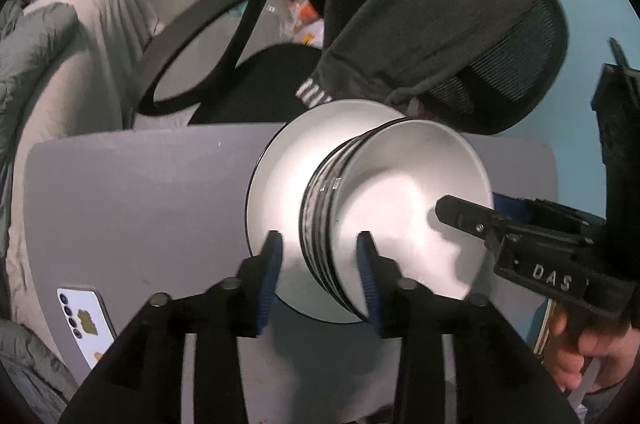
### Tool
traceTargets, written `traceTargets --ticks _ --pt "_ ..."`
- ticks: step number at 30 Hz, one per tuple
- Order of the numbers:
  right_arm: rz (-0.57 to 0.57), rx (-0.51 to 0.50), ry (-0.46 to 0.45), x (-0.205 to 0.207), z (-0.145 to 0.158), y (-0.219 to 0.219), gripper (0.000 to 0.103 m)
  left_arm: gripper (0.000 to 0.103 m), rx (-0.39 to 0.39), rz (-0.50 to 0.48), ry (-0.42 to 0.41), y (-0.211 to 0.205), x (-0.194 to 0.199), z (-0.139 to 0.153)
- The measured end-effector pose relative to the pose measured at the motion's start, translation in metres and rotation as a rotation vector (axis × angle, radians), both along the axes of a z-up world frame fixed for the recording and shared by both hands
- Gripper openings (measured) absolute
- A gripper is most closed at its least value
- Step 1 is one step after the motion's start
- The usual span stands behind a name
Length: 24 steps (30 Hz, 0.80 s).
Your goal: Organize plates and bowls
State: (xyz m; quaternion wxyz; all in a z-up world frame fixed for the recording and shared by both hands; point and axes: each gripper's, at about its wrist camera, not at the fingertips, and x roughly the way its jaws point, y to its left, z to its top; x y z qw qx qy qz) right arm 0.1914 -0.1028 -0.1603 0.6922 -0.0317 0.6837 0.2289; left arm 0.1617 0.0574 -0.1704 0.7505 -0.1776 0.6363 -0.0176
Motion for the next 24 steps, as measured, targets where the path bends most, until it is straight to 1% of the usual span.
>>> traceTargets --ticks 1,4,6,7,8,10,12,14,17,19,20,22,24 --pt "-0.006 -0.002 -0.013 0.000 0.003 -0.002 0.050 0.041 0.003 0.001 -0.021 0.000 -0.003 0.006" --pt "-0.029 -0.010 -0.046 0.000 0.015 -0.009 0.055 0.046 -0.003 0.009 -0.096 0.000 -0.014 0.028" --pt "-0.038 -0.014 -0.073 -0.001 0.026 -0.013 0.057 0.054 -0.002 0.017 -0.156 0.001 -0.022 0.045" --pt "-0.041 -0.016 -0.097 -0.003 0.034 -0.015 0.061 0.054 -0.004 0.020 -0.178 0.001 -0.025 0.052" --pt "-0.039 -0.019 -0.115 -0.005 0.041 -0.016 0.063 0.054 -0.014 0.024 -0.207 0.002 -0.029 0.061" --pt "-0.031 -0.021 -0.155 -0.009 0.057 -0.019 0.064 0.054 -0.053 0.030 -0.248 0.003 -0.035 0.075" --pt "-0.024 -0.018 -0.191 -0.015 0.073 -0.021 0.064 0.054 -0.072 0.039 -0.290 0.005 -0.043 0.093" --pt "-0.019 -0.016 -0.230 -0.021 0.088 -0.023 0.064 0.054 -0.058 0.043 -0.329 0.005 -0.048 0.109" --pt "-0.010 -0.011 -0.292 -0.032 0.112 -0.024 0.068 0.055 -0.023 0.038 -0.389 0.004 -0.060 0.135" --pt "-0.003 -0.009 -0.327 -0.040 0.126 -0.025 0.070 0.065 -0.002 0.042 -0.422 0.004 -0.067 0.149" --pt "0.001 -0.010 -0.339 -0.043 0.132 -0.026 0.071 0.069 0.004 0.047 -0.438 0.004 -0.071 0.155" --pt "-0.003 0.000 -0.362 -0.051 0.144 -0.028 0.072 0.069 0.018 0.060 -0.475 0.003 -0.080 0.167" --pt "-0.013 0.008 -0.376 -0.056 0.154 -0.031 0.073 0.074 0.045 0.066 -0.491 0.000 -0.087 0.178"
